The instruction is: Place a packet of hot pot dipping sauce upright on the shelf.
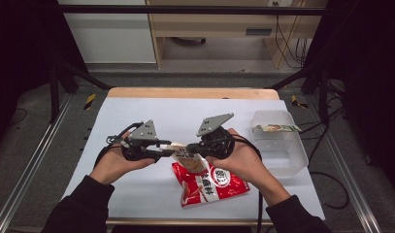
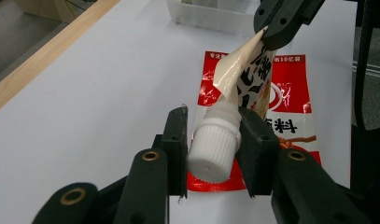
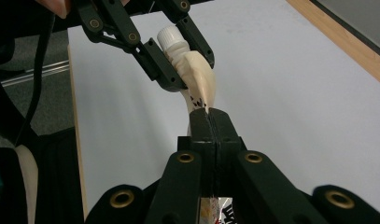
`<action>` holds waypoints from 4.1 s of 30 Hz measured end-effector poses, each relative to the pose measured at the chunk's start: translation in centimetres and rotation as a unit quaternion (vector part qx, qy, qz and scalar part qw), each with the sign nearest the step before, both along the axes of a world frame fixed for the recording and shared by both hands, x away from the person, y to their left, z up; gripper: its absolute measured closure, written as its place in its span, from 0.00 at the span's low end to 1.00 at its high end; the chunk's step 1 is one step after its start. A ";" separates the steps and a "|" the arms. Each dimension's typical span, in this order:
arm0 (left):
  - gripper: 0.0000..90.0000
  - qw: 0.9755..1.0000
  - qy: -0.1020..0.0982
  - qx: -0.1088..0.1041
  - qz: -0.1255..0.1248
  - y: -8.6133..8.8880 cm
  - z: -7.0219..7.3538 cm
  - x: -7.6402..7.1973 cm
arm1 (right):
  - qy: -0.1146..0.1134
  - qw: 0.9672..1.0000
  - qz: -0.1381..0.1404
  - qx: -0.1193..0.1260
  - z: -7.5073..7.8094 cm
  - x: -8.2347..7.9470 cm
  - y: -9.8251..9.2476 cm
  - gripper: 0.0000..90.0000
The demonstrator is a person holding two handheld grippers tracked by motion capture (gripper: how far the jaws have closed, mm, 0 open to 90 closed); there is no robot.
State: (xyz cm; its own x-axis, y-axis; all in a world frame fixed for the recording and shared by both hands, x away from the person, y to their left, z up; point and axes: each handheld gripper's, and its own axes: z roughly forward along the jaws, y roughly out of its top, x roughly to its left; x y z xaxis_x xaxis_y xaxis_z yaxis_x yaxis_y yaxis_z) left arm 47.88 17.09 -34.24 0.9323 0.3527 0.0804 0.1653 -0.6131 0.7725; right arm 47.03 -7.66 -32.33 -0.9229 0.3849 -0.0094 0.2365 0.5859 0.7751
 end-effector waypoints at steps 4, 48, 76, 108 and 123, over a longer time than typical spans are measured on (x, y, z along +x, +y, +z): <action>0.78 1.000 0.005 0.000 -0.007 -0.1 0.2 -0.1 | 0.000 1.000 -0.002 0.002 -0.1 0.0 -0.1 1.00; 0.81 0.994 -0.021 0.095 -0.054 -3.5 5.1 0.0 | -0.091 0.984 0.038 -0.150 1.5 0.9 0.1 0.28; 0.80 0.996 -0.023 0.069 -0.061 -3.6 3.9 -0.2 | -0.042 0.977 0.072 -0.196 2.5 1.0 2.0 0.98; 0.13 0.998 -0.019 0.006 0.066 4.0 -3.9 -4.2 | -0.075 0.973 -0.046 -0.212 7.5 0.4 -11.2 0.98; 0.12 0.995 -0.004 -0.008 0.099 6.8 -5.9 -4.6 | -0.063 0.970 -0.098 -0.214 6.7 0.9 -16.6 0.98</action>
State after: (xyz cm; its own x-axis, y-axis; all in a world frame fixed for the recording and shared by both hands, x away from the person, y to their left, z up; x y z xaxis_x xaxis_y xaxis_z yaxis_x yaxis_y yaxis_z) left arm 43.31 23.91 -40.18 0.8440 0.5300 0.0817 0.2744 -0.5576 0.7834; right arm 47.93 -24.31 -25.64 -0.8133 0.4890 -0.3153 0.2949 0.8136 0.5011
